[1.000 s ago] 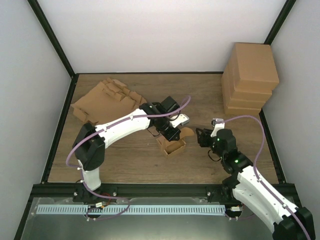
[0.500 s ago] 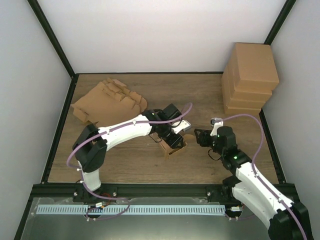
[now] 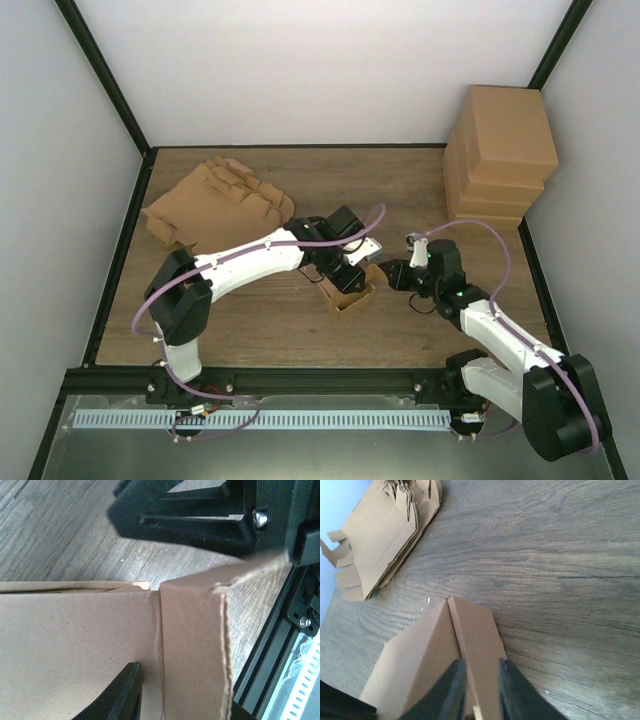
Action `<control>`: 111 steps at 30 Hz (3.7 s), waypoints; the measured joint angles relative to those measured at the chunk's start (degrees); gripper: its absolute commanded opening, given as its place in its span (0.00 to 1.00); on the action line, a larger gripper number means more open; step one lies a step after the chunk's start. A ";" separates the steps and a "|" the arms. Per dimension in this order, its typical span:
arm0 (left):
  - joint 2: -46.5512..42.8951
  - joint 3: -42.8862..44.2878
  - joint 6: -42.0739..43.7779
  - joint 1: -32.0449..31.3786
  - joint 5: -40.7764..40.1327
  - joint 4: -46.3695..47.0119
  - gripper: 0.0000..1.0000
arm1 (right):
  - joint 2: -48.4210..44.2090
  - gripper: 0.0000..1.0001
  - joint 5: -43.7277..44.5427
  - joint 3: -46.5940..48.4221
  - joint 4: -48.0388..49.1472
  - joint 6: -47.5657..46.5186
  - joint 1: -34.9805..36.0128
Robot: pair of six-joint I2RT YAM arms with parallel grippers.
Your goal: Fold the paper box
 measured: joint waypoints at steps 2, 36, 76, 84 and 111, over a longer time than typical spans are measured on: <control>0.00 0.42 0.09 0.00 -0.55 -0.52 0.24 | 0.28 0.06 -3.26 -1.42 1.36 0.98 -2.69; 0.00 1.16 0.15 0.00 0.42 -1.77 0.19 | 8.39 0.01 -23.04 -6.45 10.40 4.37 -6.12; 0.85 -3.56 0.55 0.00 1.05 1.18 0.49 | -3.76 0.02 -10.32 -5.38 3.15 1.01 -9.46; 0.87 -4.44 -0.13 -0.07 3.54 2.60 1.00 | -6.32 0.03 -6.23 -5.40 0.09 1.01 -9.51; -28.13 -37.42 -23.82 4.59 -3.21 16.90 0.78 | 13.62 0.43 -23.02 3.41 0.96 -14.27 -1.20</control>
